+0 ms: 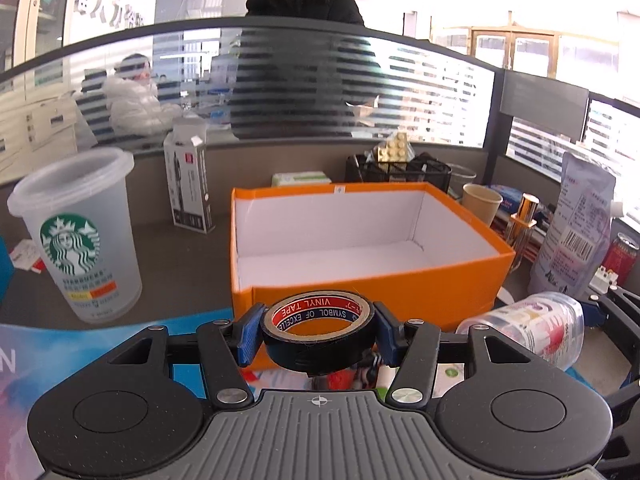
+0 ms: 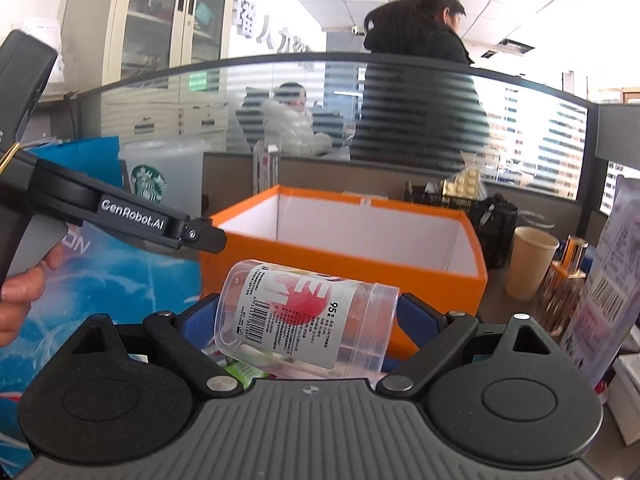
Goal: Organize rigid objects
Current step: 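Carry the tape roll and clear cup with both tools into the orange box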
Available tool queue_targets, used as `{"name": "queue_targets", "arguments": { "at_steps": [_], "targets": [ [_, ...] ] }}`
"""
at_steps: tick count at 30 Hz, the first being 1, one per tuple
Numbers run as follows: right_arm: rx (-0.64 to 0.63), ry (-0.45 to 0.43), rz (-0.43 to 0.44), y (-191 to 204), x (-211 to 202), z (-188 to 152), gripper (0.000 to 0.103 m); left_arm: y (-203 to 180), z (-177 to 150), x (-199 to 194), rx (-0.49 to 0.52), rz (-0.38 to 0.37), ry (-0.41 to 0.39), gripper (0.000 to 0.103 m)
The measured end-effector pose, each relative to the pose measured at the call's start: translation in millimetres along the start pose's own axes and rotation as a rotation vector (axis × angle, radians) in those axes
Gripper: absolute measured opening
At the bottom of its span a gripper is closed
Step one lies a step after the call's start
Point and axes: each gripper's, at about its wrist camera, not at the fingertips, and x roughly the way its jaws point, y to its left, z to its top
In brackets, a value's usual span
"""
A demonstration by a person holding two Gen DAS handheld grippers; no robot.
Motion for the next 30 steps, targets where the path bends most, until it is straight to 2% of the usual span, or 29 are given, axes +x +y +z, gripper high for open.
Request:
{"name": "queue_targets", "arguments": {
  "at_steps": [10, 19, 23, 30],
  "targets": [
    [0.021, -0.056, -0.017, -27.0, 15.6, 29.9, 0.093, -0.6, 33.1, 14.4, -0.014, 0.001, -0.03, 0.054],
    [0.035, -0.078, -0.021, -53.1, 45.6, 60.9, 0.093, -6.4, 65.3, 35.0, 0.009, 0.006, -0.052, 0.054],
    [0.035, -0.068, -0.02, -64.0, 64.1, 72.9, 0.093, -10.2, 74.0, 52.4, 0.019, 0.013, -0.037, 0.054],
    [0.043, 0.017, -0.01, -84.8, 110.2, 81.6, 0.093, -8.4, 78.9, 92.4, 0.015, 0.013, 0.018, 0.054]
  ]
}}
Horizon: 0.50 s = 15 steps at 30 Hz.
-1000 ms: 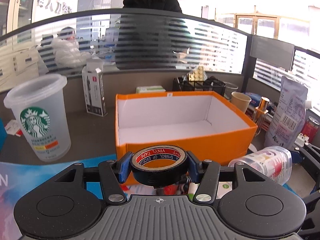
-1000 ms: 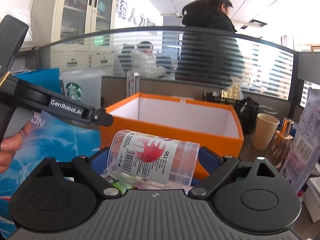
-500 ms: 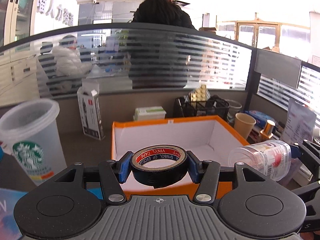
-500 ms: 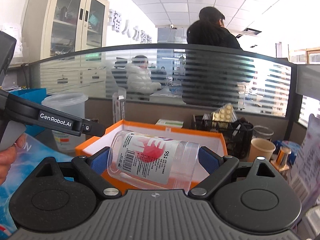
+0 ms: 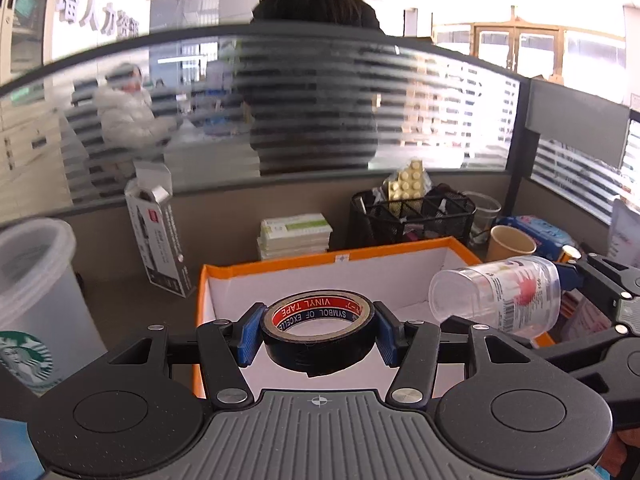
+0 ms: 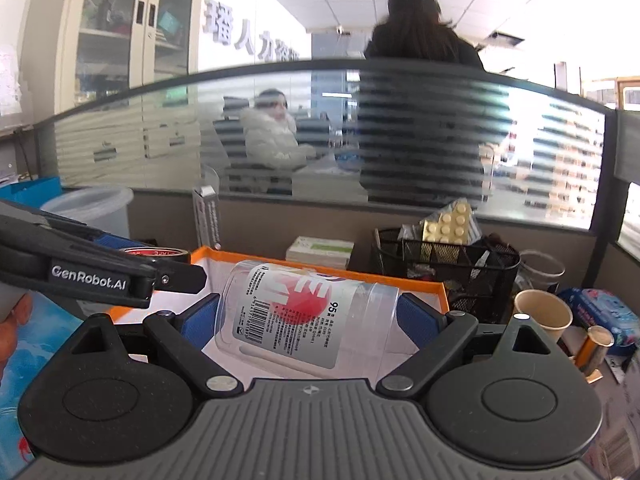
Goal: Organize rigid objects
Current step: 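Carry the tape roll and clear cup with both tools into the orange box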
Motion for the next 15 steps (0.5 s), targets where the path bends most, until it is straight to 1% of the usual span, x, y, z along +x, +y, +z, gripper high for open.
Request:
{"name": "queue_targets", "arguments": {
  "at_steps": [8, 15],
  "targets": [
    [-0.019, 0.078, -0.022, -8.1, 38.5, -10.5, 0.093, 8.6, -12.7, 40.6, -0.029, 0.0, 0.086, 0.054],
    [-0.041, 0.149, -0.025, -9.2, 60.7, -16.4, 0.093, 12.8, -19.8, 64.4, -0.038, 0.008, 0.142, 0.054]
  ]
}}
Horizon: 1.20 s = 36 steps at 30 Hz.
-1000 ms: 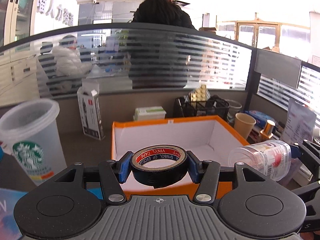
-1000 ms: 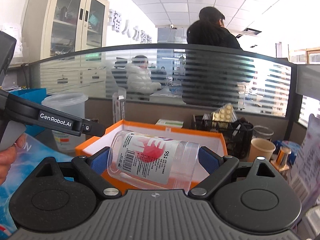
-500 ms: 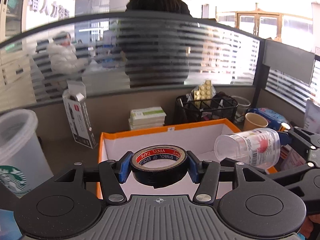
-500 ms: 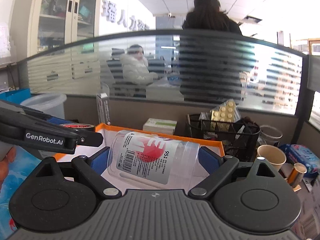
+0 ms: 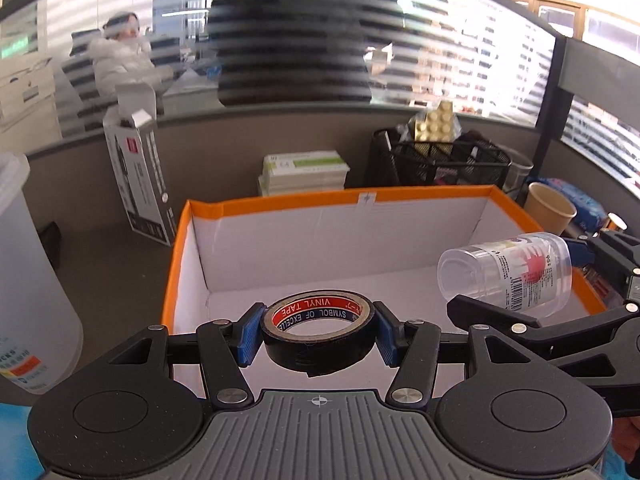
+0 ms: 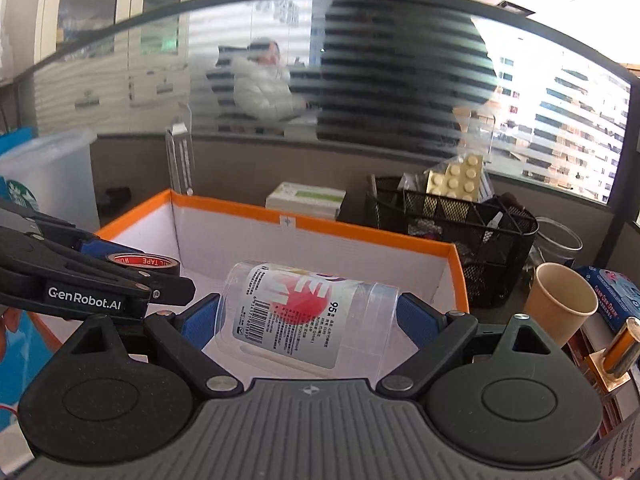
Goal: Organize rigid objects
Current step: 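Carry the tape roll and clear cup with both tools into the orange box, then open both tools to release the tape roll and cup inside the box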
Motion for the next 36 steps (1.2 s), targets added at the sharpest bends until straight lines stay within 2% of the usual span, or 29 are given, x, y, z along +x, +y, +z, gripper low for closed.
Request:
{"name": "queue_targets", "arguments": {
  "at_steps": [13, 23, 36],
  "targets": [
    [0.025, 0.145, 0.011, -3.9, 25.6, -7.6, 0.093, -2.1, -0.8, 18.3, 0.014, 0.017, 0.071, 0.054],
    [-0.038, 0.241, -0.013, 1.4, 33.8, -2.6, 0.093, -4.8, -1.7, 26.9, 0.024, 0.031, 0.136, 0.054],
    [-0.055, 0.281, -0.018, 2.7, 36.1, -0.5, 0.093, -7.0, -1.5, 26.8, 0.035, 0.046, 0.154, 0.054]
  ]
}}
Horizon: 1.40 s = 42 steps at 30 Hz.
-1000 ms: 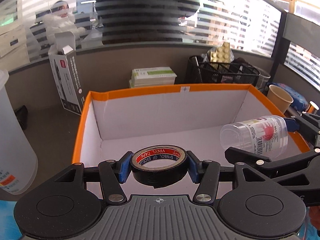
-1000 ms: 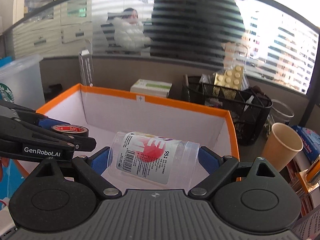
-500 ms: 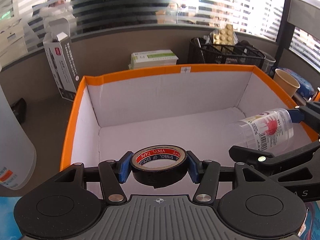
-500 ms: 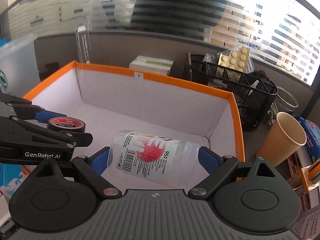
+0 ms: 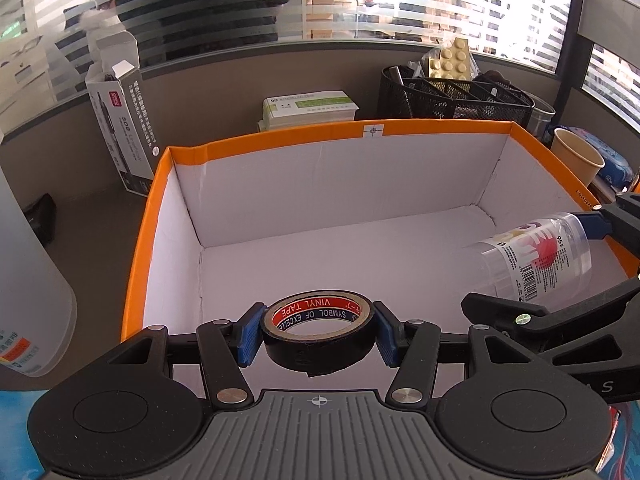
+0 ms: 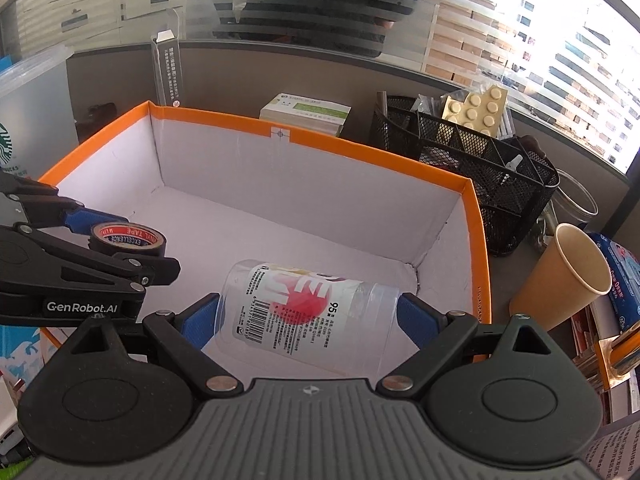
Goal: Organize rigid objects
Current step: 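Open both tools to release the tape roll and cup inside the box, then move both tools back to the pile of items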
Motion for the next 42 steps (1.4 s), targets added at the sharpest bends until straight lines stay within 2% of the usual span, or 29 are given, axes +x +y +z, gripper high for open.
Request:
{"name": "queue_targets", "arguments": {
  "at_steps": [4, 6, 12, 18, 20, 22, 29, 42],
  "targets": [
    [-0.002, 0.003, -0.008, 0.5, 0.1, 0.4, 0.094, 0.3, -0.4, -0.4, -0.003, -0.003, 0.001, 0.055],
    [-0.001, 0.002, -0.021, 0.5, -0.1, 0.1, 0.098, 0.9, -0.5, -0.7, -0.008, -0.003, 0.004, 0.056],
    [-0.015, -0.009, -0.044, -0.9, -5.5, 0.8, 0.103, 3.4, -0.1, -5.3, -0.025, -0.006, 0.008, 0.064],
    [-0.001, -0.049, -0.04, -2.2, -20.8, 4.2, 0.103, 6.0, 3.6, -23.8, -0.035, 0.017, -0.036, 0.077],
    [0.004, -0.067, -0.04, -2.5, -28.4, 6.9, 0.103, 4.0, 4.6, -36.2, -0.018, 0.087, -0.086, 0.093],
    [0.007, -0.091, -0.039, -1.5, -37.7, 9.7, 0.103, 2.5, 5.5, -49.9, 0.006, 0.129, -0.138, 0.097],
    [-0.004, -0.153, -0.047, 9.0, -70.1, 16.4, 0.103, 3.4, 7.5, -84.8, 0.006, 0.143, -0.192, 0.098],
    [-0.006, -0.234, -0.062, 31.1, -128.2, 4.4, 0.103, -0.9, -7.7, -140.5, 0.015, 0.145, -0.262, 0.099]
  ]
}}
